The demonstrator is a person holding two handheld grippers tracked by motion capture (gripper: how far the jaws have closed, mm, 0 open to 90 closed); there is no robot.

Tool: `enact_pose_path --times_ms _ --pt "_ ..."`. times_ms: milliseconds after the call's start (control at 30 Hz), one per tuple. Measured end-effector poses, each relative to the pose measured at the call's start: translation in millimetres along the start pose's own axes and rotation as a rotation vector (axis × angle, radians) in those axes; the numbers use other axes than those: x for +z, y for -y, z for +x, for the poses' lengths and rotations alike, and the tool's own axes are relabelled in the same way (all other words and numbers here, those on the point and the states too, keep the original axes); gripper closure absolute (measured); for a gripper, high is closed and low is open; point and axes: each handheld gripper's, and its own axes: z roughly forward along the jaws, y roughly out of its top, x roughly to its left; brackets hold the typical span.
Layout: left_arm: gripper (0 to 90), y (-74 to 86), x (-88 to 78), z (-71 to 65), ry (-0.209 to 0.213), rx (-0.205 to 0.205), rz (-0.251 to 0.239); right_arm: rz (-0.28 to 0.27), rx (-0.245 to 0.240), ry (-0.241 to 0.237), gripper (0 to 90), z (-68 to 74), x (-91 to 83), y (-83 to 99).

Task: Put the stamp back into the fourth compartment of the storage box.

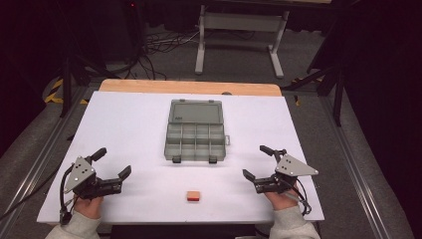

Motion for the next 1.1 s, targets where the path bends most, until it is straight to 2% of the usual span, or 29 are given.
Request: enact_pose_path --times_ms 333,600,800,833,967,1100 --pt "1.0 -0.6 0.1 -0.3 0.000 0.001 0.000 0.003 -0.014 0.000 3.0 3.6 2.7 -1.2" --pt "1.0 -0.1 0.0 0.6 -0.003 -0.005 -0.004 0.022 -0.009 -0.022 2.7 4.9 5.2 -4.8" --pt "1.0 0.0 0.3 0.3 -0.002 -0.003 -0.002 0.034 -0.008 -0.050 2.2 5.5 10.3 -8.7" --pt "1.0 0.0 0.2 0.3 -0.002 -0.003 -0.001 0.037 0.025 -0.074 1.7 4.7 13.2 -10.3" --pt "1.0 0.0 0.2 0.6 -0.001 0.001 0.006 0.047 0.057 -0.091 1.7 2.8 16.2 -13.5" --pt "1.0 -0.1 0.2 0.6 -0.003 0.000 0.005 0.054 0.037 -0.115 2.1 5.1 23.8 -23.1"
